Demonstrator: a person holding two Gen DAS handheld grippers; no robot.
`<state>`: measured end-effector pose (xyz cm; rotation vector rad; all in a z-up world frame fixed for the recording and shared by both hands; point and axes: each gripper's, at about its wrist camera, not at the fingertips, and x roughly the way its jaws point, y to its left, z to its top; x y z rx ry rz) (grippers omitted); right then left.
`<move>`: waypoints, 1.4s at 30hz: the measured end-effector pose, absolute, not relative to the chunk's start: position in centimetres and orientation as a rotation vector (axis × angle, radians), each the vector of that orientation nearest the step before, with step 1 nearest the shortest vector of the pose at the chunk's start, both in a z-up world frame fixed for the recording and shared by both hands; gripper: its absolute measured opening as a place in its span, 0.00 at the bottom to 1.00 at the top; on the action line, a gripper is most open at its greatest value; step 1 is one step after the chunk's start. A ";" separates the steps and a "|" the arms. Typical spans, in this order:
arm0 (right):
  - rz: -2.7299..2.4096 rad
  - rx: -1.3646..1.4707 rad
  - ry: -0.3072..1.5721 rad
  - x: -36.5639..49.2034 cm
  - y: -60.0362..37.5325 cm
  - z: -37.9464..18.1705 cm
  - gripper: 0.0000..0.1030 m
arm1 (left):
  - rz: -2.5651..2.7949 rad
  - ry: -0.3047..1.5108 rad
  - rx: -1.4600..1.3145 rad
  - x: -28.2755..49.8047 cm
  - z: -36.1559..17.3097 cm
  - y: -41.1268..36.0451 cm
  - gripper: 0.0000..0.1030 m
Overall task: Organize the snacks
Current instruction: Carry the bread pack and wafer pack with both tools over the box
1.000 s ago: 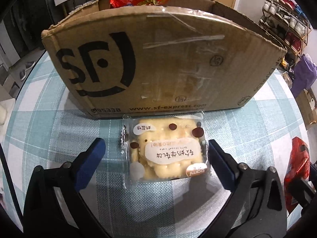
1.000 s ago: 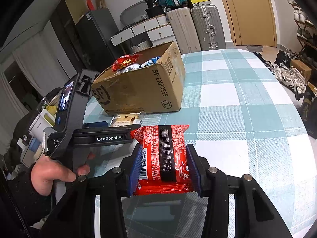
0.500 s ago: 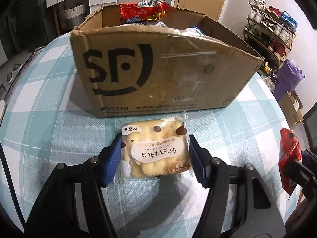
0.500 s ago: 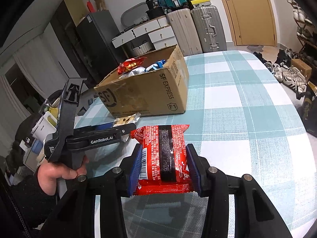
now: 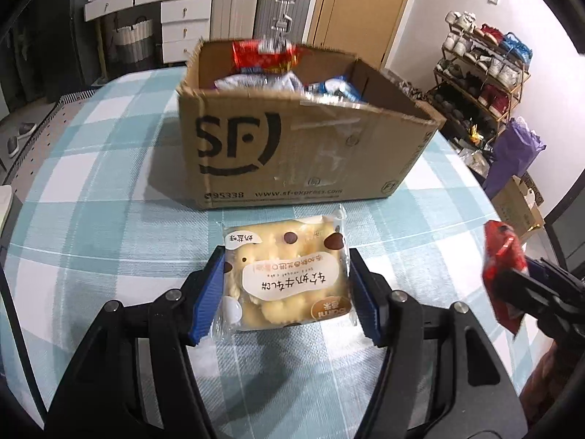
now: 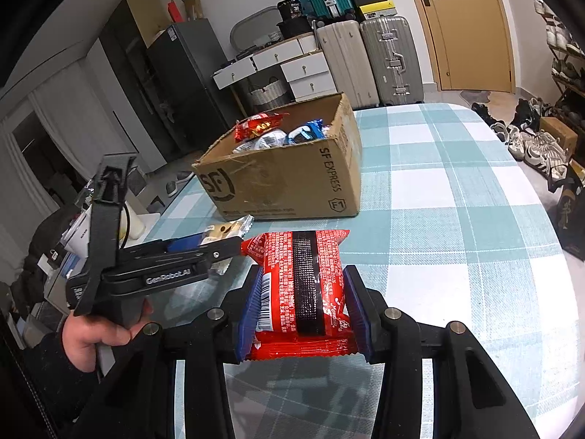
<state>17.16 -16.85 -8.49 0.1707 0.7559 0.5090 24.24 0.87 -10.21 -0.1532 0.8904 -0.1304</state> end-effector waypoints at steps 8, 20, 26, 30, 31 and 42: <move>0.536 0.158 0.743 17.3 -15.6 -7.1 0.43 | -0.128 0.806 -0.156 20.8 -6.0 2.6 0.59; 0.591 0.120 0.695 19.7 -13.4 -2.2 0.43 | -0.139 0.724 -0.173 19.7 0.2 5.4 0.59; 0.611 0.087 0.675 22.3 -12.1 0.8 0.43 | -0.157 0.695 -0.138 19.8 3.4 6.2 0.59; 0.603 0.046 0.653 24.1 -10.4 3.1 0.43 | -0.170 0.689 -0.148 20.7 5.3 6.8 0.59; 0.603 0.038 0.652 24.6 -9.9 3.6 0.43 | -0.173 0.688 -0.149 21.0 5.7 6.9 0.59; 0.585 0.010 0.644 28.8 -7.8 6.5 0.43 | -0.207 0.703 -0.136 25.7 8.6 6.3 0.60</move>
